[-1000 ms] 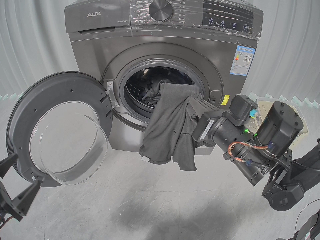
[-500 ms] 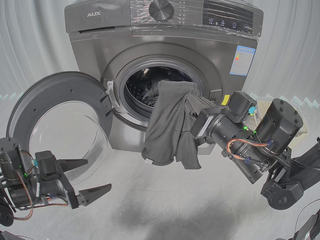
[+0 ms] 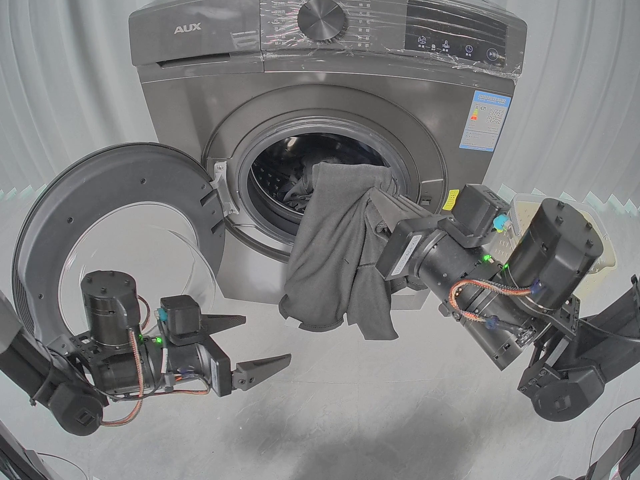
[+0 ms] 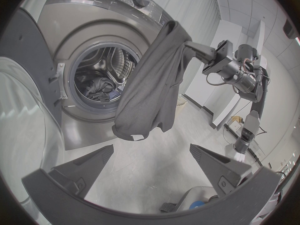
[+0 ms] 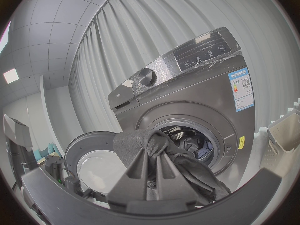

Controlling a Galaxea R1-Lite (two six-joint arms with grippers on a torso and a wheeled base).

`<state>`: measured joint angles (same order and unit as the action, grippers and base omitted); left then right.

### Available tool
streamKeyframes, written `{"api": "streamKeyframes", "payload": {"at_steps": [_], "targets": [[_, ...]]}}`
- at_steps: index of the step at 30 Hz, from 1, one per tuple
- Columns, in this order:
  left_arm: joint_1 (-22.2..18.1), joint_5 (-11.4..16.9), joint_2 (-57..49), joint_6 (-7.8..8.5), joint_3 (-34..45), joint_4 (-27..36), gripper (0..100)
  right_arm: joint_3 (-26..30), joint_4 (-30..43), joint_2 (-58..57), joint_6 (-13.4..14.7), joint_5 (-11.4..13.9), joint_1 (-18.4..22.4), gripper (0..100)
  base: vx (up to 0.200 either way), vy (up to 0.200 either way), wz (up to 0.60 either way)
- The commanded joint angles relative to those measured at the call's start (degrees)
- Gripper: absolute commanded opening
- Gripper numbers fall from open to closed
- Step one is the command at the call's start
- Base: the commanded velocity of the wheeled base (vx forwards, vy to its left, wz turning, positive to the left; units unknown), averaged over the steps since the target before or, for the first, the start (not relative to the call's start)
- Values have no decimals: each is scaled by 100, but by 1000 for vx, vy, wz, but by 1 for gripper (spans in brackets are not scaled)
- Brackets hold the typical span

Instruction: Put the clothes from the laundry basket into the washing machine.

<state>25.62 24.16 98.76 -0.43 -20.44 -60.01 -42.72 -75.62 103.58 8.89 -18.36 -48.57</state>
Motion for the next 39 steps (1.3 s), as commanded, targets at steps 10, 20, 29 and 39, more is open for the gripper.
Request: {"api": "streamKeyframes", "payload": {"at_steps": [10, 20, 29, 39], "targets": [[30, 27, 1796, -300, -803, -1091, 100, 9, -137, 118, -10, -1, -65, 0, 0, 0, 0], [4, -52, 2412, -309, -1366, -1417, 100, 26, -146, 145, -10, -1, -127, 0, 0, 0, 0], [30, -157, 2658, -318, -1480, -1830, 0, 53, -146, 145, -10, -10, -118, 0, 0, 0, 0], [145, -149, 2121, -186, -258, -2919, 0, 106, -164, 250, 8, 87, -39, 0, 0, 0, 0]]}}
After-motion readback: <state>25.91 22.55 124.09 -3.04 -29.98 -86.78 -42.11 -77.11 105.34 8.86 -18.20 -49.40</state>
